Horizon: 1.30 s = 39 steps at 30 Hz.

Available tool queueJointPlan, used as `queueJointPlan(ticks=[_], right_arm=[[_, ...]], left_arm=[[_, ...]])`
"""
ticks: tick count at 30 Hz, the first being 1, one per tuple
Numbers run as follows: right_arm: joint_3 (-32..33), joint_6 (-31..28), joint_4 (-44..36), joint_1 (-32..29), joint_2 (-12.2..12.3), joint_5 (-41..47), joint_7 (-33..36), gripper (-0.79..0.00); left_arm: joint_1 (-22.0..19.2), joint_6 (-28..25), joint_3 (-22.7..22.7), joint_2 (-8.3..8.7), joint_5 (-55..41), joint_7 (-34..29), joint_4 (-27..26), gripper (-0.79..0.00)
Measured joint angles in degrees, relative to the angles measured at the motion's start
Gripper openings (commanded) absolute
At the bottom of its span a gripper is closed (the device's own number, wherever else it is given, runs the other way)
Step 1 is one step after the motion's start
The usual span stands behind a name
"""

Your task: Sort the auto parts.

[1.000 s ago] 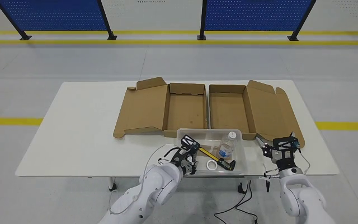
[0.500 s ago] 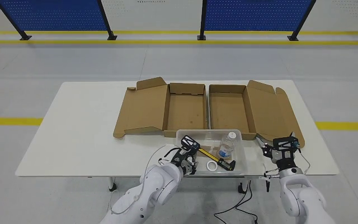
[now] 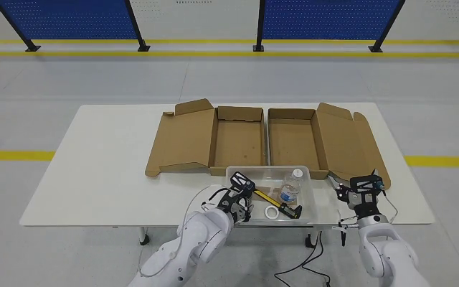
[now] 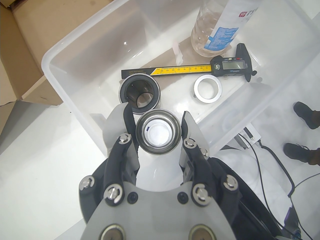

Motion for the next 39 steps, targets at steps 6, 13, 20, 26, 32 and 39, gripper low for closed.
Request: queueJointPlan(ticks=[6, 13, 20, 26, 32, 39], right_arm=[[0.0, 0.0, 0.0, 0.0, 0.0, 0.0, 0.0, 0.000], [0.0, 0.0, 0.0, 0.0, 0.0, 0.0, 0.0, 0.000], [0.0, 0.0, 0.0, 0.0, 0.0, 0.0, 0.0, 0.000], [0.0, 0.0, 0.0, 0.0, 0.0, 0.0, 0.0, 0.000], [0.0, 0.0, 0.0, 0.0, 0.0, 0.0, 0.0, 0.000], [0.0, 0.0, 0.0, 0.0, 0.0, 0.0, 0.0, 0.000]], left_arm=[[1.0, -0.5, -1.4, 0.13, -0.7, 0.3, -2.1, -0.785], [2.6, -2.3, -2.9, 0.64, 3.3, 1.7, -4.5, -0.785], [3.7, -3.6, -4.1, 0.81, 3.2, 2.3, -7.5, -0.785], [4.7, -4.9, -5.2, 0.99, 2.5, 2.7, -11.1, -0.785], [5.5, -6.3, -5.7, 1.09, 1.3, 1.9, -13.9, -0.785], [5.6, -7.1, -6.0, 1.07, 0.2, 1.9, -14.3, -0.785]])
